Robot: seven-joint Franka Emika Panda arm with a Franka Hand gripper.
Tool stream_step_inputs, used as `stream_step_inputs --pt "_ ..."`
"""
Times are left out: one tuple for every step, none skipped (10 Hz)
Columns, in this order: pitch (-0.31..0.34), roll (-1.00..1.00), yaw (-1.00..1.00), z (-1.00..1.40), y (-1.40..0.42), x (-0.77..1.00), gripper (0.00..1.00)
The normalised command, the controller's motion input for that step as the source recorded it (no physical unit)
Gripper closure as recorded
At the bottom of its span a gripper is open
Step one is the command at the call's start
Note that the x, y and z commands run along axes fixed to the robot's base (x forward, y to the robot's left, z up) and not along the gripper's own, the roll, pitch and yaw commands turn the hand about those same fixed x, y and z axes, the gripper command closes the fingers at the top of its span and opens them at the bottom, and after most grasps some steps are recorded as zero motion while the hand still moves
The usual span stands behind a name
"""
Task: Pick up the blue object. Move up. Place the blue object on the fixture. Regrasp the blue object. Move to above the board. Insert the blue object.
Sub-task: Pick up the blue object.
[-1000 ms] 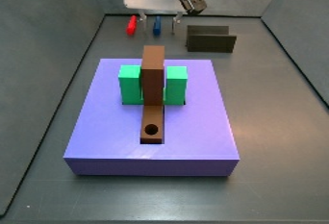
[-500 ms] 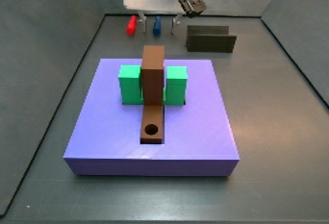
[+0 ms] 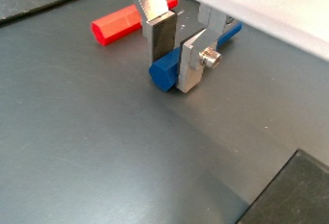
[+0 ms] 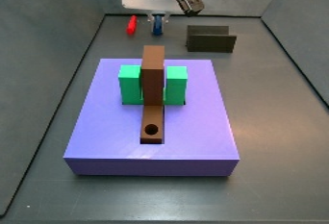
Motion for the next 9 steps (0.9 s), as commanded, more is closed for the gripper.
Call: stream_step_inputs --pt "0.000 0.00 0.00 0.00 0.00 0.00 1.00" --pt "0.000 0.00 0.00 0.00 0.00 0.00 1.00" --pt "0.000 0.00 0.00 0.00 0.00 0.00 1.00" --pt "0.000 0.00 0.00 0.00 0.00 0.00 1.00" --pt "0.000 0.00 0.00 0.00 0.00 0.00 1.00" --pt "0.000 0.00 0.00 0.00 0.00 0.00 1.00" --pt "0.000 0.00 0.00 0.00 0.00 0.00 1.00" --pt "0.000 0.00 0.00 0.00 0.00 0.00 1.00" --pt "0.000 0.00 0.00 0.00 0.00 0.00 1.00"
